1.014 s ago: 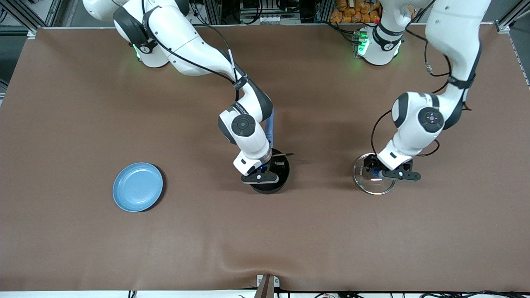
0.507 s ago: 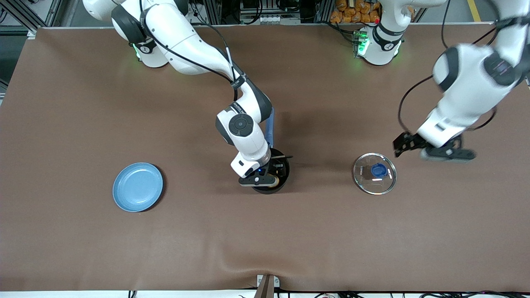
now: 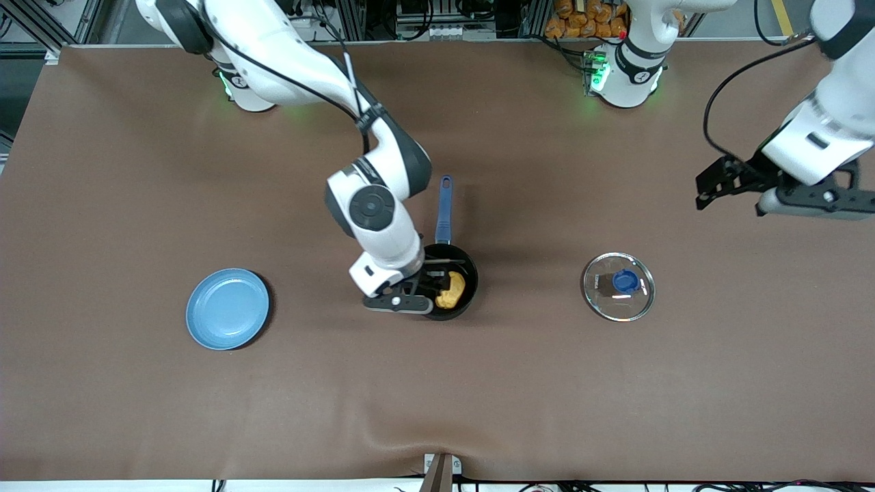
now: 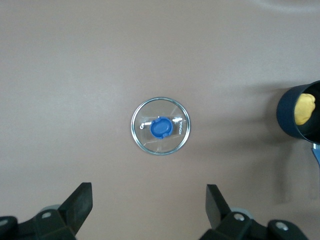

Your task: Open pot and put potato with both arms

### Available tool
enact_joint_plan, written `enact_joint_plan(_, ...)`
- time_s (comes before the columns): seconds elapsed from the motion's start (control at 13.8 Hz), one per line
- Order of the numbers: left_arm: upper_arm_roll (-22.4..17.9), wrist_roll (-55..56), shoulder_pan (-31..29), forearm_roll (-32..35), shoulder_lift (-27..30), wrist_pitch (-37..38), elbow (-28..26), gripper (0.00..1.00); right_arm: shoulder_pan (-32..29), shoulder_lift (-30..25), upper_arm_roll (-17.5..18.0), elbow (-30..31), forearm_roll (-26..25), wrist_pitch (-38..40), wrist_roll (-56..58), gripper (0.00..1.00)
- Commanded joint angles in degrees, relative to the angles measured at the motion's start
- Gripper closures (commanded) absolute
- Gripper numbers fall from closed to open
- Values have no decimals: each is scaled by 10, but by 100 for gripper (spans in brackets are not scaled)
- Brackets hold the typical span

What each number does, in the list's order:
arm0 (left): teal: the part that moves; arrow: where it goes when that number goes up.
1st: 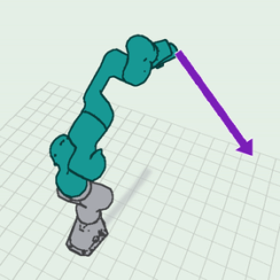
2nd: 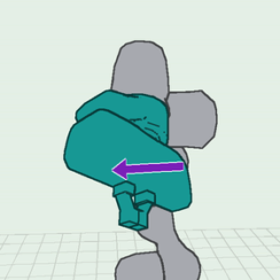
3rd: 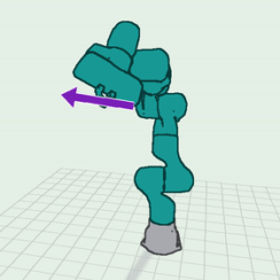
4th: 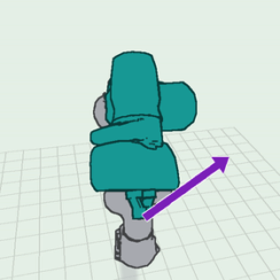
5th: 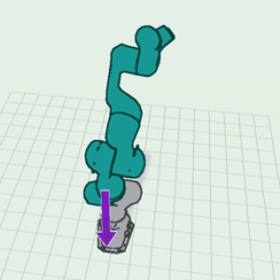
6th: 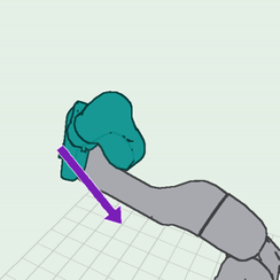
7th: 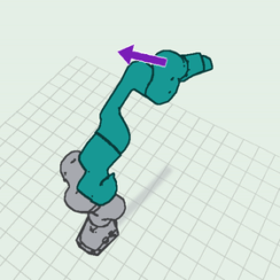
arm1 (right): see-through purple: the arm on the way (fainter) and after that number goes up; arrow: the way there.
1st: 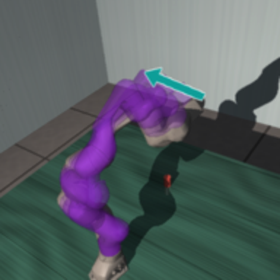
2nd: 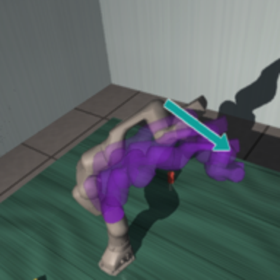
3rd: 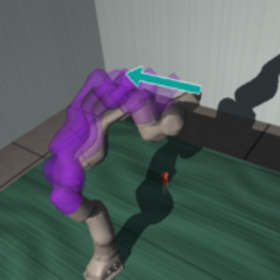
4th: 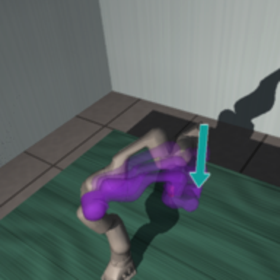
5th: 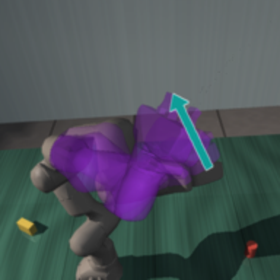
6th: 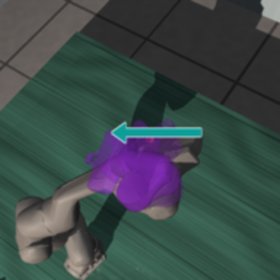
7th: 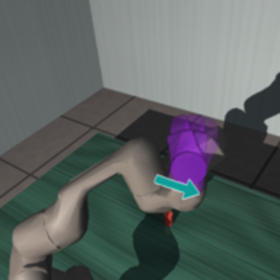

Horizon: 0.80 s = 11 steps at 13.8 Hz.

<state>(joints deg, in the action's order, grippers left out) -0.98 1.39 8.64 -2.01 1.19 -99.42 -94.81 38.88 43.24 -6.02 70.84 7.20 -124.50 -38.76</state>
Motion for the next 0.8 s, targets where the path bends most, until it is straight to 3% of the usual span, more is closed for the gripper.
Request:
enact_joint_plan(0.0,-6,-11,-3,-6,-18,47,56,0,-27,-67,-26,19,-1,73,37,0)
enact_joint_plan(0.51,-5,-3,1,-7,-24,50,57,0,-175,-176,-42,19,-1,257,239,0)
enact_joint_plan(0.72,-4,2,2,-11,-33,50,58,0,-237,-223,-42,26,-1,294,313,0)
